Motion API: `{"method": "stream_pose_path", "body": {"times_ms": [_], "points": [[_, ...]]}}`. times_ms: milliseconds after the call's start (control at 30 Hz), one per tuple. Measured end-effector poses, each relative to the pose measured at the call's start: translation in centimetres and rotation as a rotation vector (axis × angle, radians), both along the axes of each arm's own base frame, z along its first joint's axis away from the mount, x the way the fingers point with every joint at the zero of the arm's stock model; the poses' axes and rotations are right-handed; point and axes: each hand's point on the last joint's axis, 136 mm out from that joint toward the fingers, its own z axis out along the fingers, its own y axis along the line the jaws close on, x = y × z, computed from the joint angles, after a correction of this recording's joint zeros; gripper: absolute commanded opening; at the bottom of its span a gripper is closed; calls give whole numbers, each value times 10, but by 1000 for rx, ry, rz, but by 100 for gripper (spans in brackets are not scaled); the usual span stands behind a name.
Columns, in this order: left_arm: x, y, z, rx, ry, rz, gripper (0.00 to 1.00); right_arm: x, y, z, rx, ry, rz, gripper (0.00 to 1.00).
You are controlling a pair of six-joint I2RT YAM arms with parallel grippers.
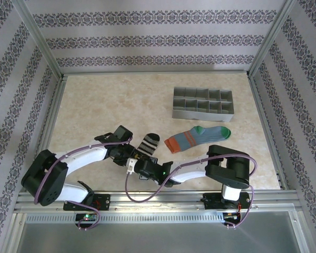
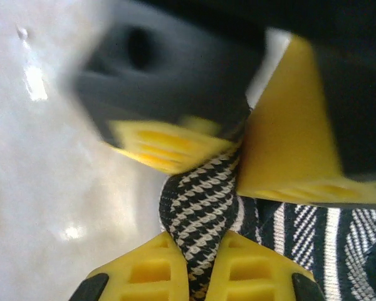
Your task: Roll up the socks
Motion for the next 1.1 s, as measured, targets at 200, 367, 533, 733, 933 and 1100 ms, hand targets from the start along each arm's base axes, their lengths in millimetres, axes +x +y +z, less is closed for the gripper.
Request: {"method": "stream_pose_path", "body": {"times_ms": [200,367,533,733,933,1100], "points": [[8,17,19,-42,-67,65,69,14,-15,1,166,250,-41,0],[11,25,19,-67,-95,83,65,19,-19,2,296,441,-40,0],[22,14,27,-116,-162,39,58,22,-21,3,387,610,-32,0],[26,-6,30,-157,-208,-36,52,27,-24,4,461,777,-36,0],[29,-14,23,-162,-207,-57,53,30,-26,5,496,881,-42,0],[31,-16,4,-138,-180,-75,48,33,-27,5,513,960,-50,0]]}}
